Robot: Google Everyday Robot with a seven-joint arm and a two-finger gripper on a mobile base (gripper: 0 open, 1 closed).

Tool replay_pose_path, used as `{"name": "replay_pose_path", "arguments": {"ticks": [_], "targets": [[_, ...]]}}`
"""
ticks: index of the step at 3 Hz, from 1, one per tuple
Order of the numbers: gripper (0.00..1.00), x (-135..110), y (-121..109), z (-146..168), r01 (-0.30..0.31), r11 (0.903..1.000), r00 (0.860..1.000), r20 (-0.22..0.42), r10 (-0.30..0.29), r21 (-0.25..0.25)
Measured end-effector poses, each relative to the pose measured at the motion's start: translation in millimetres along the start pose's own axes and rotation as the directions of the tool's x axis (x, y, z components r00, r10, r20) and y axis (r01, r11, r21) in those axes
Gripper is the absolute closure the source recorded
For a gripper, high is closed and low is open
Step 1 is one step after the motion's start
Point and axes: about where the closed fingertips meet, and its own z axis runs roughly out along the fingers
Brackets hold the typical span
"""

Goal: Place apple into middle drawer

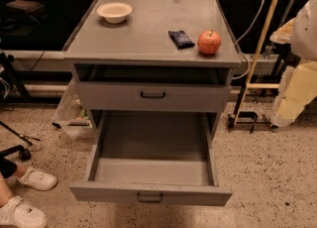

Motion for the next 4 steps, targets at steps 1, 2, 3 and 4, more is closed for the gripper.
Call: {"name": "replay_pose_path", "arguments": {"ticks": [1,2,3,4], "targets": [[0.0,0.0,0.0,0.0,0.0,1.0,1.0,0.0,0.0,0.0],[0.0,-6.7,-11.5,4.4,-0.002,1.0,0.999,0.033,0.002,0.0],[0.0,-23.5,-56.1,20.1,0.001,1.0,0.982,0.191,-0.002,0.001],[0.0,-72.6,-115.6,47.3,-0.043,0.998,0.902,0.427,0.058,-0.045]]}}
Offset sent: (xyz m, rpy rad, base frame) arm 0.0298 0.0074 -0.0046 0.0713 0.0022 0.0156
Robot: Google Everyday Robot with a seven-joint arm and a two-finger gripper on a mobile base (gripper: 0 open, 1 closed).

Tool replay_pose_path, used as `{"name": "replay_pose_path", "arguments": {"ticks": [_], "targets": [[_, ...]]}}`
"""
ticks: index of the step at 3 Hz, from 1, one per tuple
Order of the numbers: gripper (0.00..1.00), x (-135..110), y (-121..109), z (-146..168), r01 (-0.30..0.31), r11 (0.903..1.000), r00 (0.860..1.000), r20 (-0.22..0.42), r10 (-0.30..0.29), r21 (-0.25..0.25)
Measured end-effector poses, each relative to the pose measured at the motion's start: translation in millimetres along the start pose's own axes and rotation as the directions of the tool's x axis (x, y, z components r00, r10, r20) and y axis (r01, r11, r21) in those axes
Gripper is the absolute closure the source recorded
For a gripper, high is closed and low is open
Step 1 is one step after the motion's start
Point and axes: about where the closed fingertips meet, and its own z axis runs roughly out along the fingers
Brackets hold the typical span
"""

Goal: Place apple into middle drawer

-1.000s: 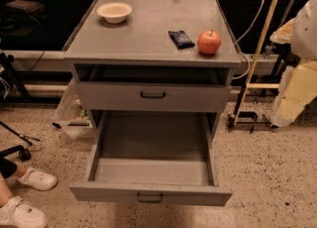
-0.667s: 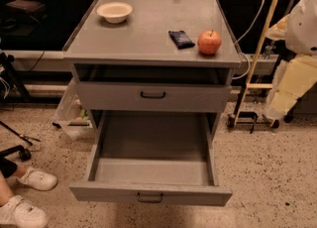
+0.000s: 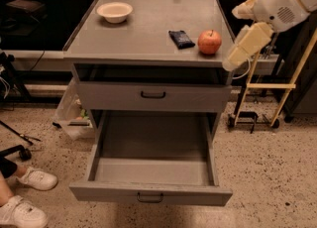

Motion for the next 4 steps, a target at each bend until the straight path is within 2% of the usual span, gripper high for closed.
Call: {"name": "replay_pose_path", "arguments": {"ticks": [1,2,3,4], "targets": [[0.0,-24.0,-47.8,49.9,-0.082,0.9947,0.982,0.166,0.091,-0.061],[0.0,-32.1,-81.6,89.9,-0.16,0.9826,0.952,0.247,0.179,-0.094],[0.0,-29.6,-85.8,95.5,-0.167,0.981,0.949,0.253,0.187,-0.098],[0.0,-12.0,-100.1,99.6,-0.236,0.971,0.939,0.25,0.238,-0.04]]}}
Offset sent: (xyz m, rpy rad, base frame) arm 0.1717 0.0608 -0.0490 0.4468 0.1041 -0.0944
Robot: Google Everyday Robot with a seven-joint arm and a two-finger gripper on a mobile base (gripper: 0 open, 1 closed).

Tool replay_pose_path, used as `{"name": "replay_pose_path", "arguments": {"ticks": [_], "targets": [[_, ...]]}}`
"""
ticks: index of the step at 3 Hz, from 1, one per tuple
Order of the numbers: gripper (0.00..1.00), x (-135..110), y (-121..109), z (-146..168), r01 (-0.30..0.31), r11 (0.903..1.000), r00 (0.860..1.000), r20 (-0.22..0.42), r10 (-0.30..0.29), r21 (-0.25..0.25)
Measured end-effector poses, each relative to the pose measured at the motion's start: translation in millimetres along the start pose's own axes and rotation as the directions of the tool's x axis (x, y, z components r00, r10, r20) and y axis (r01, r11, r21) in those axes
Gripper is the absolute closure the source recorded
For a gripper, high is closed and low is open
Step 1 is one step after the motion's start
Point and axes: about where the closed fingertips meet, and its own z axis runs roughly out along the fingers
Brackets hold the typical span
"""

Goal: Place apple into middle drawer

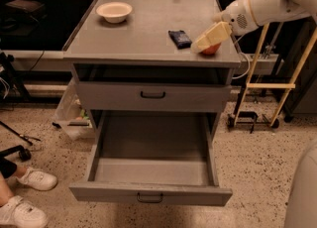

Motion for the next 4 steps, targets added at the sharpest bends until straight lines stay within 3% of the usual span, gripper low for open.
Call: {"name": "replay_pose_path", "arguments": {"ticks": [1,2,3,4], "targets": [[0.0,36.9,-28.9,0.6,-0.102,0.9882,0.994,-0.012,0.104,0.114],[0.0,31.3,-42.8,7.4,-0.124,0.9789,0.992,0.028,0.121,0.162],[0.0,31.2,-42.8,7.5,-0.123,0.979,0.992,0.028,0.12,0.162],[0.0,37.0,-48.3,32.5,-0.163,0.9725,0.987,0.036,0.159,0.166]]}}
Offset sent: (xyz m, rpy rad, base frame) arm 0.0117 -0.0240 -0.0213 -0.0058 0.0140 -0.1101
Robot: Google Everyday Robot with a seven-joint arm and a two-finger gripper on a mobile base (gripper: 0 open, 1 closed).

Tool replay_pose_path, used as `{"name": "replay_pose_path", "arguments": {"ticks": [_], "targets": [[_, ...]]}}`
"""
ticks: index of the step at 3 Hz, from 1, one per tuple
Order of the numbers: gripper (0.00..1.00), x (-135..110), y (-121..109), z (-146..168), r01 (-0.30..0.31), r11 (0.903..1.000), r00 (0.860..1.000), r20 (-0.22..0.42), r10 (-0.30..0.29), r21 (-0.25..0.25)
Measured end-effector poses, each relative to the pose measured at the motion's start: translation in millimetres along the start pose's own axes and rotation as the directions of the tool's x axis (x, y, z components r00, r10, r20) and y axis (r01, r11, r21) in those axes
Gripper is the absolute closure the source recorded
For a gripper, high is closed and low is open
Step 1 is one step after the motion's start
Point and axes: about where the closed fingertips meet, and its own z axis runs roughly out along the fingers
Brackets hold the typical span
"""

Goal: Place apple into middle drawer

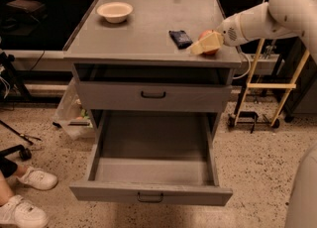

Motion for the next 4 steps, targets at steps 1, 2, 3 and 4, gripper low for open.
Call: {"name": "replay_pose_path", "arguments": {"ticks": [1,2,3,4], "targets": [[0.0,7.7,-4.0,39.1,-0.06,0.9977,0.998,-0.007,0.06,0.032],[0.0,6.2,-6.0,43.1,-0.07,0.9967,0.998,0.002,0.07,0.041],[0.19,6.2,-6.0,43.2,-0.07,0.9967,0.998,0.002,0.07,0.041],[0.42,6.2,-6.0,43.2,-0.071,0.9967,0.998,0.002,0.071,0.041]]}}
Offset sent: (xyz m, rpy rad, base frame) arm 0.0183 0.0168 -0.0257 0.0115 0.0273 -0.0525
